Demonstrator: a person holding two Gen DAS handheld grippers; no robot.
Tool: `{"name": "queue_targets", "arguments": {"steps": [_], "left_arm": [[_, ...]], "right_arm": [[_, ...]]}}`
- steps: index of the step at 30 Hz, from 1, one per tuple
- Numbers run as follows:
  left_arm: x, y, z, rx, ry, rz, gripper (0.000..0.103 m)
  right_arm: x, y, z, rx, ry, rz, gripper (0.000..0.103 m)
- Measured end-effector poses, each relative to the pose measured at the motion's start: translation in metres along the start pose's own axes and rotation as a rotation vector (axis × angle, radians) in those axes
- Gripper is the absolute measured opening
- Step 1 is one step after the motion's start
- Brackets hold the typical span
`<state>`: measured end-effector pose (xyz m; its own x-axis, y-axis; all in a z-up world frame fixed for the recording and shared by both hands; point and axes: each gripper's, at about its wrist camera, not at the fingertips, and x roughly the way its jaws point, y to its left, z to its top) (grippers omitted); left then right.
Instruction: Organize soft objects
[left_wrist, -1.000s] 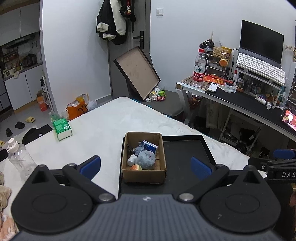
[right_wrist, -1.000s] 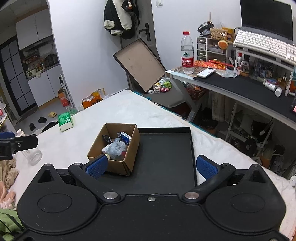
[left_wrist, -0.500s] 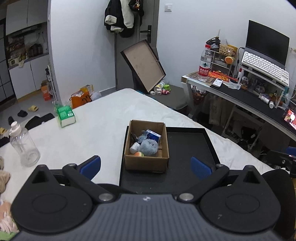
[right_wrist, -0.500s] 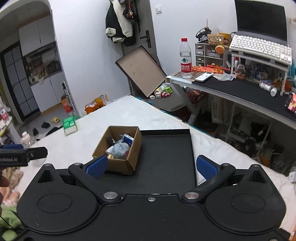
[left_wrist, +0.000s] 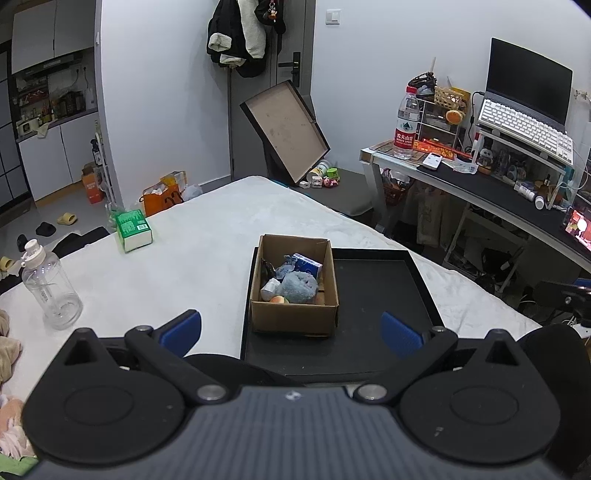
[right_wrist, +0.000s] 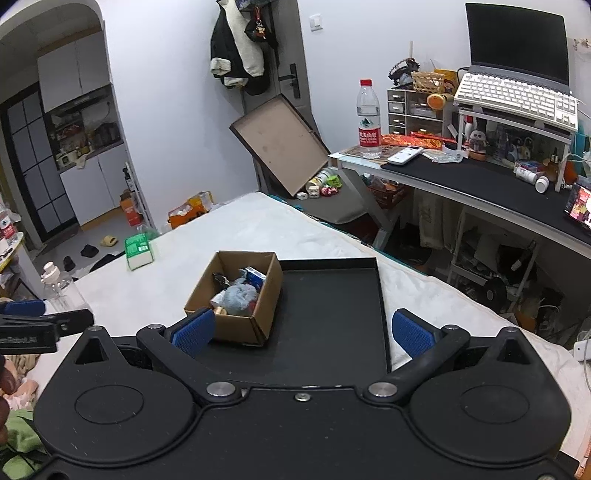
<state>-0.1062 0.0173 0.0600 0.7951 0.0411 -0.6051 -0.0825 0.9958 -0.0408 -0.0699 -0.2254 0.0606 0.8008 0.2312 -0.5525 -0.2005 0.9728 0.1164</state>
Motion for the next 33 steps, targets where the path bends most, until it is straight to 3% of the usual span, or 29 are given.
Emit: {"name": "queue_targets", "arguments": {"steps": [33], "left_arm": [[0.0048,-0.0012,0.0016,-0.007,0.010,-0.016,0.103]], "right_arm": [[0.0082,0.0076,-0.0039,-0.013,0.026,-0.052,0.103]]}}
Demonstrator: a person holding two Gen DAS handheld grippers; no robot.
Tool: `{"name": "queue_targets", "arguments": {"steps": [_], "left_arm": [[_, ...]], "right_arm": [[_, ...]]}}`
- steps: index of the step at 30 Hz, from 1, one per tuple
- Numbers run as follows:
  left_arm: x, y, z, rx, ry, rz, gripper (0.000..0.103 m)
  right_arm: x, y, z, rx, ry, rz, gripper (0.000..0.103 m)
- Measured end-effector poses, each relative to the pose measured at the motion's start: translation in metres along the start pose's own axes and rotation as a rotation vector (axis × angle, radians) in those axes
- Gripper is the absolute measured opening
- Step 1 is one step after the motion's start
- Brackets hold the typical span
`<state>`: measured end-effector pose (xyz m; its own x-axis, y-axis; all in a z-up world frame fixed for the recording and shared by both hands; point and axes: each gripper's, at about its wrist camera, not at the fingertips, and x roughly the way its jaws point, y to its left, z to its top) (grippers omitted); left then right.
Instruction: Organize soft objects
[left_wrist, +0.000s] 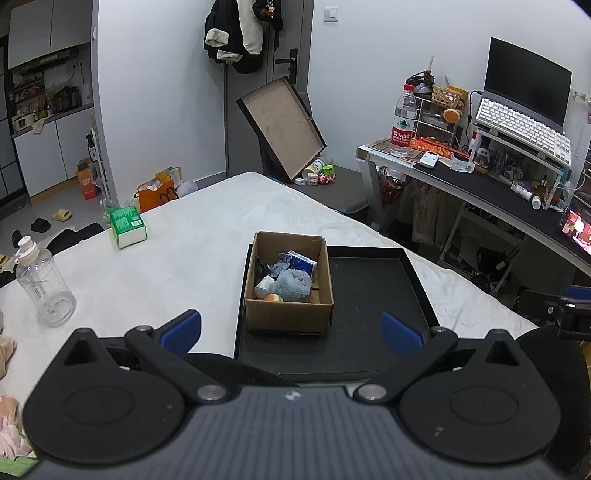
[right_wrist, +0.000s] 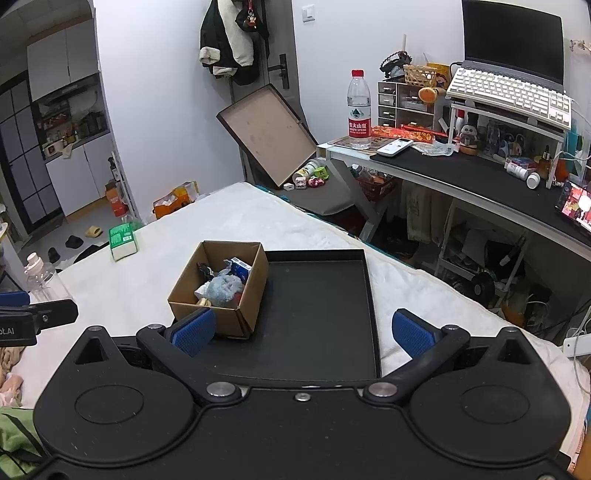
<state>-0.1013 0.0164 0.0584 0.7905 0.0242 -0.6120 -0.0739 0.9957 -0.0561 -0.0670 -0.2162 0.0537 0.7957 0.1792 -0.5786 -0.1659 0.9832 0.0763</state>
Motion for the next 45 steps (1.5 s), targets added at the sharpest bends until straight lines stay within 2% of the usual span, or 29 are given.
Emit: {"name": "queue_targets", "arguments": {"steps": [45], "left_arm": [[-0.0023,-0.0007,-0.0001,0.004,-0.002,-0.004,0.103]], "right_arm": [[0.0022,0.0010,-0.0017,-0.005,0.012,-0.009,0.103]]}}
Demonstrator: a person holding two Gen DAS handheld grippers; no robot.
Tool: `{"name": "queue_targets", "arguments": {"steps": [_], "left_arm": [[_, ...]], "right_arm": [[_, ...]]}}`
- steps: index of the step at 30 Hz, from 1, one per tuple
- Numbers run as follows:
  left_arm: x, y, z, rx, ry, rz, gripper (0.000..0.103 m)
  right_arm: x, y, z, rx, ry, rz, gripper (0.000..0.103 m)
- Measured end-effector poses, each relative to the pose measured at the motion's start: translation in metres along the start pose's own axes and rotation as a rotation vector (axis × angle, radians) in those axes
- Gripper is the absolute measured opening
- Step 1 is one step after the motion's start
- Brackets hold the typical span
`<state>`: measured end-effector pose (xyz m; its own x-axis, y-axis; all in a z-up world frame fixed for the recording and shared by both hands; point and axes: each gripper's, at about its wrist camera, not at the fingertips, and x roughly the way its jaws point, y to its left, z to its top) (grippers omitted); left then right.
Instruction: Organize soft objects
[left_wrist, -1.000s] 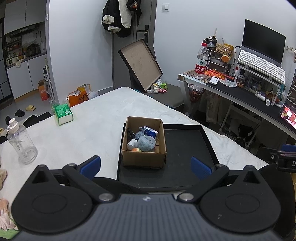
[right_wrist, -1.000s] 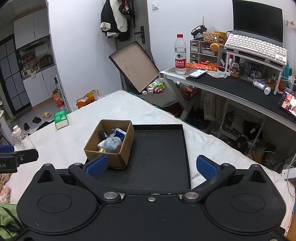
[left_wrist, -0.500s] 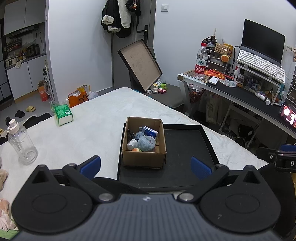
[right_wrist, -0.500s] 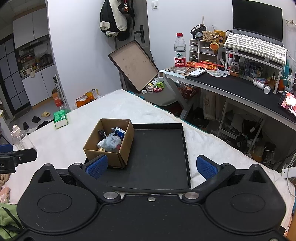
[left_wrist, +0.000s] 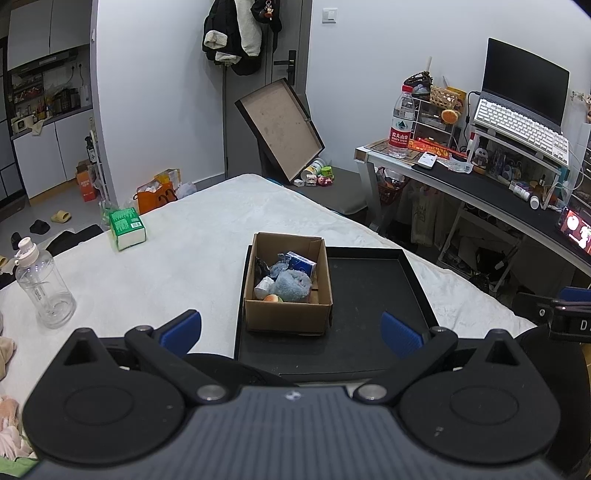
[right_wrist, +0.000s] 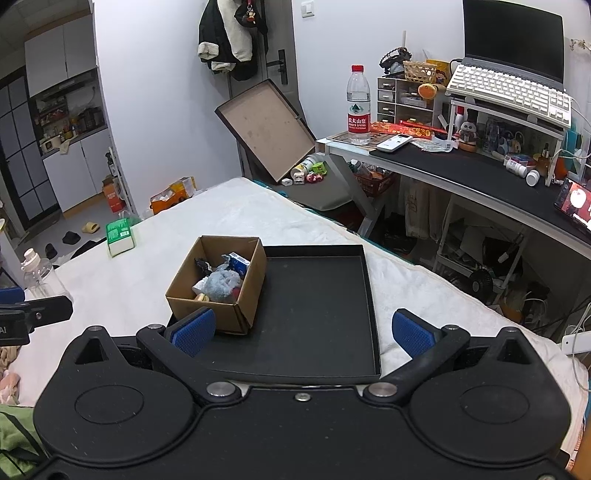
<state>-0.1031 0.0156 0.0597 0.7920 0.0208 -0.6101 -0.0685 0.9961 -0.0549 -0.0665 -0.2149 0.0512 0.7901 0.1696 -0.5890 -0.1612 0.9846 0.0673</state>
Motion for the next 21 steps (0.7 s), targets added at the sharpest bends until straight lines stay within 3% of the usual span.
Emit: {"name": "queue_targets", "arguments": {"steps": [21], "left_arm": [[0.0031,-0.0070,-0.0007,0.024,0.006,-0.034,0.103]], "right_arm": [[0.0031,-0.0007,-0.0015,0.005,0.010,-0.004,0.103]]}}
